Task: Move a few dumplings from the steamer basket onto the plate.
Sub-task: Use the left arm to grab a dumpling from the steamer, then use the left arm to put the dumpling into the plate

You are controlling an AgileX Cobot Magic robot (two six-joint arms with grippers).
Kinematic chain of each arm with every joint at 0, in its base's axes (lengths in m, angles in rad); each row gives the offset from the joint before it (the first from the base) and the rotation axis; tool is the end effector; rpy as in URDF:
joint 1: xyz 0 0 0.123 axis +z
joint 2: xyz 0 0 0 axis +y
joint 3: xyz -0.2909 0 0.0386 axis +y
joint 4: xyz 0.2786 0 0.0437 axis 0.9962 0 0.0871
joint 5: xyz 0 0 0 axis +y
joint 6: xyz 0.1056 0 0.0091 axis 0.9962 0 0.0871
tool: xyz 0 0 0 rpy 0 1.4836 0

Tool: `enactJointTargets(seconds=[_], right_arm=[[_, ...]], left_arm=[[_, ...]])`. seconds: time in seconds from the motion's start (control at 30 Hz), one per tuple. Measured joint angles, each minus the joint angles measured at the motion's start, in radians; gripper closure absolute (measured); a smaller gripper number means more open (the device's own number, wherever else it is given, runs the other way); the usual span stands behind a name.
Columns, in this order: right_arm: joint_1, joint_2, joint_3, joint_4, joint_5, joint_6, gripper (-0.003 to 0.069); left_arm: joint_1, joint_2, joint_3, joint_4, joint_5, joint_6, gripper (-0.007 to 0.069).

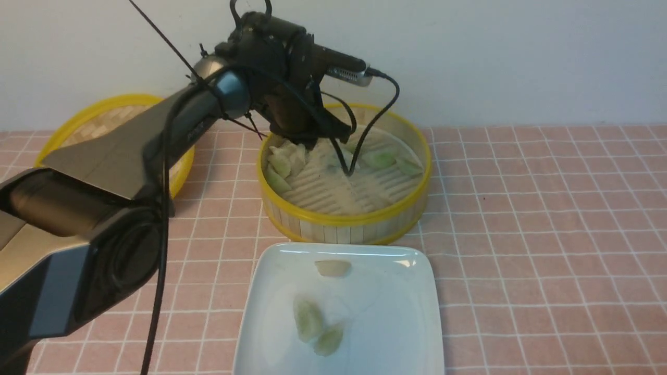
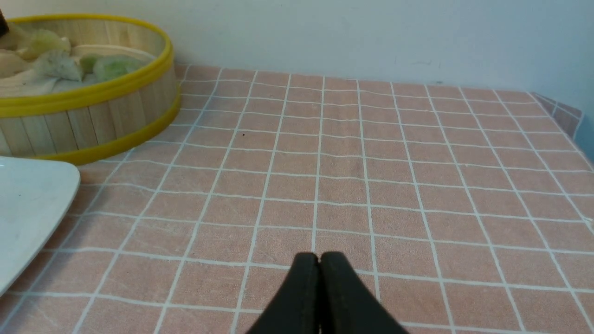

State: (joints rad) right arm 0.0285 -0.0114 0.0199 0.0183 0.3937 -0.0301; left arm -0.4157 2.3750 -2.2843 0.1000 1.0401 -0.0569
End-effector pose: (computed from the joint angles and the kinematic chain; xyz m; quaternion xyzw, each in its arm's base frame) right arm 0.0883 0.0033 0.1667 -0.0189 0.8090 0.0073 0.5874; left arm 0.5260 -0.2222 0.2241 0.1850 0.9464 -0.0141 0.2643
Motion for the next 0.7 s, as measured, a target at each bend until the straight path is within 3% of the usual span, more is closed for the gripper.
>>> enactJointTargets(seconds=[0.2,0.4,0.47,0.7], right_arm=[[0.000,0.000,0.000,0.000,0.000,0.000,0.0673],[0.000,0.000,0.000,0.000,0.000,0.000,0.0673],[0.000,0.000,0.000,0.000,0.000,0.000,0.0673],[0.000,0.000,0.000,0.000,0.000,0.000,0.0673]], left_arm=[[0.000,-0.113,-0.053,-0.122,0.187,0.074,0.0484],[-0.001,-0.259,0.000,-0.200,0.206,0.116,0.0484],[-0.001,-0.327,0.065,-0.224,0.206,0.117,0.0484],[-0.008,-0.604,0.606,-0.289,0.205,0.122,0.0484]])
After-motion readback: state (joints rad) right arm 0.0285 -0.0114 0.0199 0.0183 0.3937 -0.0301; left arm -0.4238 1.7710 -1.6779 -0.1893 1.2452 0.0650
